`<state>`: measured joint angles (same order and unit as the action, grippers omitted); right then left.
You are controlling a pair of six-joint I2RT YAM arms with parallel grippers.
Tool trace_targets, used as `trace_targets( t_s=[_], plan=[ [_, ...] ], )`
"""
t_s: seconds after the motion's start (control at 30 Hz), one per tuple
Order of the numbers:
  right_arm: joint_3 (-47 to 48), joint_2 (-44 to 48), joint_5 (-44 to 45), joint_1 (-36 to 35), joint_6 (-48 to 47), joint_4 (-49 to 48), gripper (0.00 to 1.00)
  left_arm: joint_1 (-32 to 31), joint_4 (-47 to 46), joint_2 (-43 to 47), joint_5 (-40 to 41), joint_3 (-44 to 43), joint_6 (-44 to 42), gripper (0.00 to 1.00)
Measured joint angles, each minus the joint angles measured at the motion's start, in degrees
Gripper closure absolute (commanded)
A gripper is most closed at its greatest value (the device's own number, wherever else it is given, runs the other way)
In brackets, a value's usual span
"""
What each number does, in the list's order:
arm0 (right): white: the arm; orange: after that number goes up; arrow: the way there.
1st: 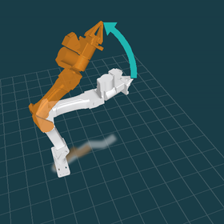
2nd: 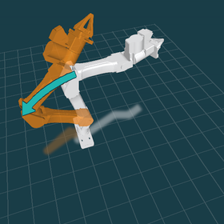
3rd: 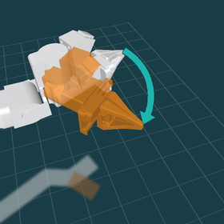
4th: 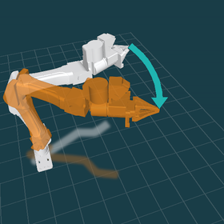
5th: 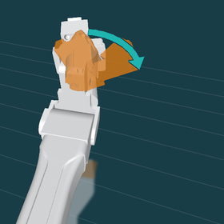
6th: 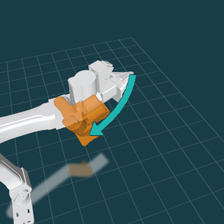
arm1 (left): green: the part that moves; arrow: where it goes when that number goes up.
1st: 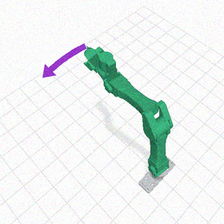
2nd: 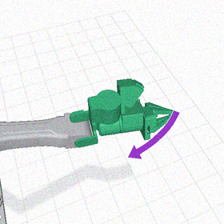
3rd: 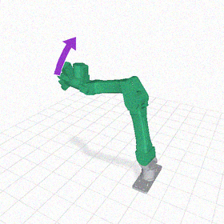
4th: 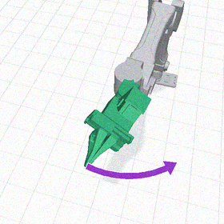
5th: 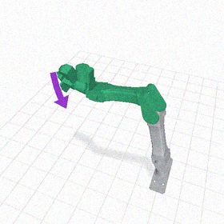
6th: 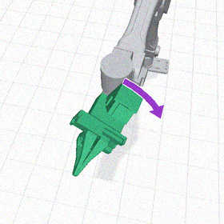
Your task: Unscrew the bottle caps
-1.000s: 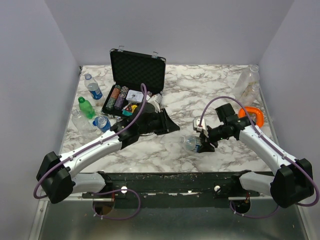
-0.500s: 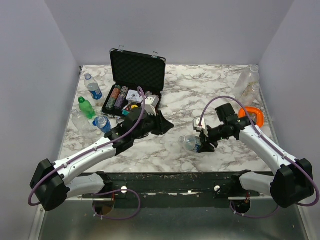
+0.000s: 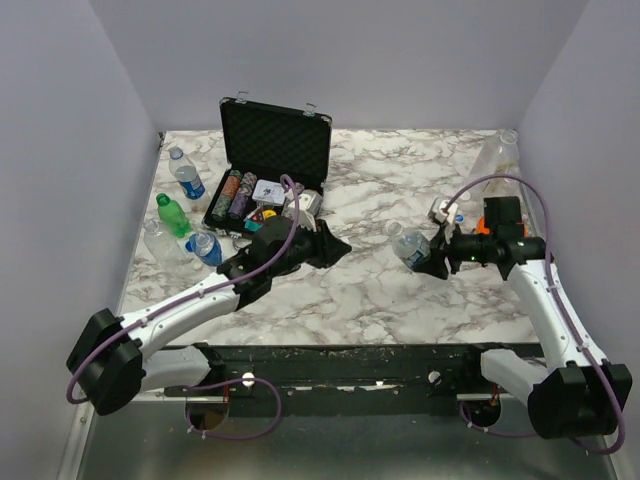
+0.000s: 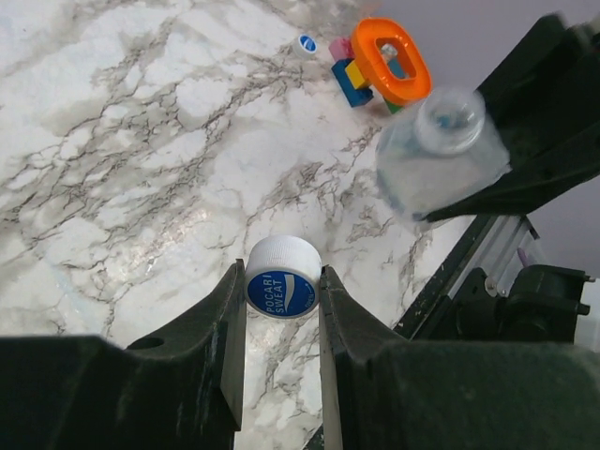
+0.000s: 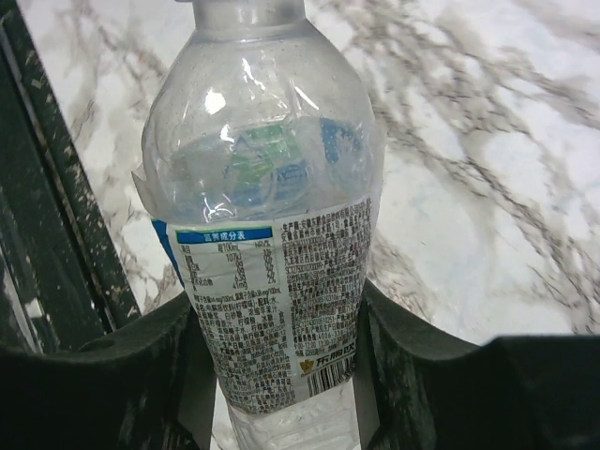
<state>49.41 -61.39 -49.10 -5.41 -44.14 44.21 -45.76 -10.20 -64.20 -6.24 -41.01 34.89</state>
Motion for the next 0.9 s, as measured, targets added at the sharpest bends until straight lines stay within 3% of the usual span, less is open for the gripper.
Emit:
trace_targets(
  t_s=[0.37,0.63,0.9],
  plan=[
    [-1.3,10.5,-4.7,14.0,16.8,-11.2,0.71,0.0,0.0,-18.7,-4.6,-12.3,0.7,1.00],
    [-4.2,14.2,-4.9,19.1,24.7,-17.2,0.71,-0.1,4.0,-38.3,-8.5,-32.7,2.1,0.99],
    [-5.0,15.0,-5.8,24.9,28.2,-19.5,0.71,-1.6,8.2,-57.6,-11.7,-51.5,5.0,0.90]
  ],
)
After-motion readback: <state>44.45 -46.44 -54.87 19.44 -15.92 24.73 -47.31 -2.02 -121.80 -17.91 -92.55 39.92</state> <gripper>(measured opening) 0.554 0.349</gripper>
